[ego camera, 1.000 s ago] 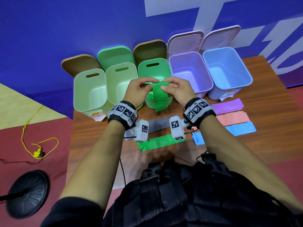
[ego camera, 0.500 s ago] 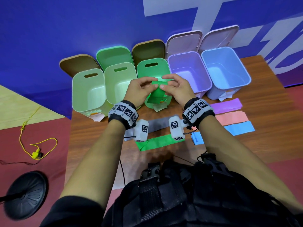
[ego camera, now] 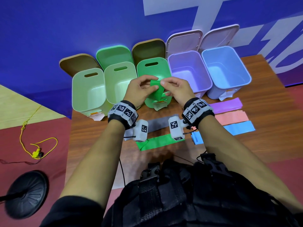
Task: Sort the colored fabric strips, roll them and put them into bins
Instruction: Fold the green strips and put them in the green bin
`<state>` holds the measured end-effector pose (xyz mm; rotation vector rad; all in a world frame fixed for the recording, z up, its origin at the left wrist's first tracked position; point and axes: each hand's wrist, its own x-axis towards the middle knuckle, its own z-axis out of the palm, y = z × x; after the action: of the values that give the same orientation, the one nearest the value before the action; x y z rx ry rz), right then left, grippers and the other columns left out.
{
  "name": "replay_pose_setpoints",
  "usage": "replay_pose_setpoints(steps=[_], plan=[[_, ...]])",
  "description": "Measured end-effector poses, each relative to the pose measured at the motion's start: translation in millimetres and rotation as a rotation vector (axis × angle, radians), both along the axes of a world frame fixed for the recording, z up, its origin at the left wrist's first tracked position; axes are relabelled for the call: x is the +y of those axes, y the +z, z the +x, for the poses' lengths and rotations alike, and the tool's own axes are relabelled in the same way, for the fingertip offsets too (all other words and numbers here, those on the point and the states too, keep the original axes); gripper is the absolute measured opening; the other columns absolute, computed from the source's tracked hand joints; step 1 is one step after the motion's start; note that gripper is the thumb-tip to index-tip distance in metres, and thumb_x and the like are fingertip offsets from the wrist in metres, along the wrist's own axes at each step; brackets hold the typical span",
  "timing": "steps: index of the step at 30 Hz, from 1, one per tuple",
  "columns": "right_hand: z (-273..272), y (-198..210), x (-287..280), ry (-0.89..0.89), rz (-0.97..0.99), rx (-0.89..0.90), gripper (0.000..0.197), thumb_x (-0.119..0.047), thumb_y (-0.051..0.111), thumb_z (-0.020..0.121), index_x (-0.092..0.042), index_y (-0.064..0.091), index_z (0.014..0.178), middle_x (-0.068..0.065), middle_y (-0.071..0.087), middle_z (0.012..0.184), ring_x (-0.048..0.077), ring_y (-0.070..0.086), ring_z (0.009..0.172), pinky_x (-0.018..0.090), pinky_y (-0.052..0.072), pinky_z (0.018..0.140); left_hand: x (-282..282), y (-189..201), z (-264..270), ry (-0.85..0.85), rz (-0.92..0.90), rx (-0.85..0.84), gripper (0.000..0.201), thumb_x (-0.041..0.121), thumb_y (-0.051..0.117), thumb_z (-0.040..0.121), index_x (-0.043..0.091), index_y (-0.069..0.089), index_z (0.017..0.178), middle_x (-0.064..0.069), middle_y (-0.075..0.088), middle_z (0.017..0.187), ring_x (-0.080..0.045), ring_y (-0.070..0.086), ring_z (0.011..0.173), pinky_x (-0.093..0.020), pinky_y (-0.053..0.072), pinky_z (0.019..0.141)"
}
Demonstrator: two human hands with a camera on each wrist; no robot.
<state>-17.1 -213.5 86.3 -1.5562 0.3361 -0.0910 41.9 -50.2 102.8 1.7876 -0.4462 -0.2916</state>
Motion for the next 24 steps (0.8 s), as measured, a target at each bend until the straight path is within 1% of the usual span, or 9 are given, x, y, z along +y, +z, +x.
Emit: replay_pose_setpoints(steps=[3, 6, 8, 11, 13, 16, 18, 20, 24], plan=[[-0.6, 0.5, -1.2, 0.009, 0.067, -0.027, 0.022, -0.019, 0.073, 0.082, -0.023, 0.068, 0.104, 0.01, 0.067, 0.099, 0.017, 0.065, 0.09, 0.03, 0.057, 0.083, 0.2, -0.9, 0.8, 0.023, 0.0, -0.009, 0.021, 0.003, 0.073, 0.086, 0.003, 0.069, 0.107, 0.01, 0.046, 0.067, 0.003, 0.047, 0.057, -0.009, 0.04, 0.063], [0.9, 0.4, -2.6, -0.002, 0.046, -0.022, 0.017, -0.009, 0.07, 0.088, -0.021, 0.067, 0.1, 0.011, 0.068, 0.091, 0.018, 0.066, 0.085, 0.032, 0.056, 0.083, 0.1, -2.5, 1.7, 0.065, -0.003, 0.018, 0.023, 0.008, 0.073, 0.087, 0.0, 0.071, 0.109, 0.007, 0.056, 0.07, 0.005, 0.054, 0.061, -0.011, 0.045, 0.068], [1.1, 0.7, -2.0, -0.016, 0.029, -0.002, 0.011, -0.009, 0.069, 0.092, -0.018, 0.065, 0.098, 0.007, 0.068, 0.085, 0.015, 0.066, 0.078, 0.028, 0.056, 0.078, 1.1, -2.5, 1.6, 0.079, -0.002, 0.047, 0.028, 0.014, 0.076, 0.086, 0.002, 0.072, 0.111, 0.011, 0.062, 0.068, 0.002, 0.056, 0.064, -0.016, 0.047, 0.071], [-0.2, 0.4, -0.1, -0.031, 0.021, 0.017, 0.005, -0.016, 0.068, 0.094, -0.012, 0.065, 0.095, 0.004, 0.067, 0.079, 0.014, 0.066, 0.072, 0.026, 0.055, 0.074, 1.5, -1.4, -0.7, 0.053, 0.02, 0.044, 0.031, 0.007, 0.076, 0.085, 0.001, 0.069, 0.114, 0.019, 0.056, 0.051, 0.004, 0.05, 0.052, -0.007, 0.04, 0.061], [-0.3, -0.4, 0.5, -0.032, -0.001, 0.023, 0.012, -0.022, 0.067, 0.095, -0.01, 0.066, 0.092, 0.005, 0.068, 0.077, 0.015, 0.066, 0.072, 0.026, 0.055, 0.073, 1.6, 0.1, -1.9, 0.032, 0.008, 0.055, 0.032, -0.003, 0.073, 0.084, -0.002, 0.067, 0.115, 0.017, 0.064, 0.06, 0.005, 0.057, 0.056, -0.008, 0.045, 0.062], [0.0, -1.5, 0.2, -0.023, -0.011, 0.043, 0.016, -0.028, 0.067, 0.095, -0.013, 0.067, 0.089, 0.004, 0.069, 0.079, 0.016, 0.067, 0.074, 0.028, 0.055, 0.073, 1.2, 0.6, -2.9, 0.019, -0.009, 0.051, 0.03, -0.002, 0.075, 0.082, 0.0, 0.069, 0.112, 0.003, 0.071, 0.08, 0.001, 0.065, 0.067, -0.015, 0.051, 0.07], [-1.4, -2.1, -0.9, -0.023, 0.005, 0.044, 0.01, -0.027, 0.068, 0.094, -0.017, 0.067, 0.098, 0.002, 0.07, 0.086, 0.014, 0.068, 0.079, 0.028, 0.056, 0.076, 0.3, 0.3, -3.0, 0.041, 0.004, 0.043, 0.028, -0.003, 0.073, 0.083, -0.005, 0.068, 0.111, 0.016, 0.064, 0.064, 0.005, 0.058, 0.056, -0.008, 0.045, 0.063], [-2.9, -2.3, -2.0, -0.008, 0.015, 0.014, 0.014, -0.021, 0.067, 0.094, -0.021, 0.066, 0.108, 0.004, 0.07, 0.09, 0.014, 0.068, 0.083, 0.027, 0.056, 0.077, -0.5, -0.7, -1.9, 0.06, 0.018, 0.02, 0.026, 0.001, 0.074, 0.084, -0.005, 0.069, 0.109, 0.018, 0.052, 0.053, 0.005, 0.048, 0.049, -0.005, 0.038, 0.058], [1.3, -1.6, -3.0, -0.029, 0.012, 0.01, 0.013, -0.008, 0.064, 0.094, -0.019, 0.065, 0.1, 0.004, 0.068, 0.083, 0.014, 0.067, 0.076, 0.026, 0.053, 0.072, 0.2, -6.0, 2.4, 0.09, 0.045, 0.022, 0.018, 0.016, 0.078, 0.083, 0.012, 0.073, 0.1, 0.006, 0.047, 0.065, 0.0, 0.043, 0.056, -0.014, 0.041, 0.063]])
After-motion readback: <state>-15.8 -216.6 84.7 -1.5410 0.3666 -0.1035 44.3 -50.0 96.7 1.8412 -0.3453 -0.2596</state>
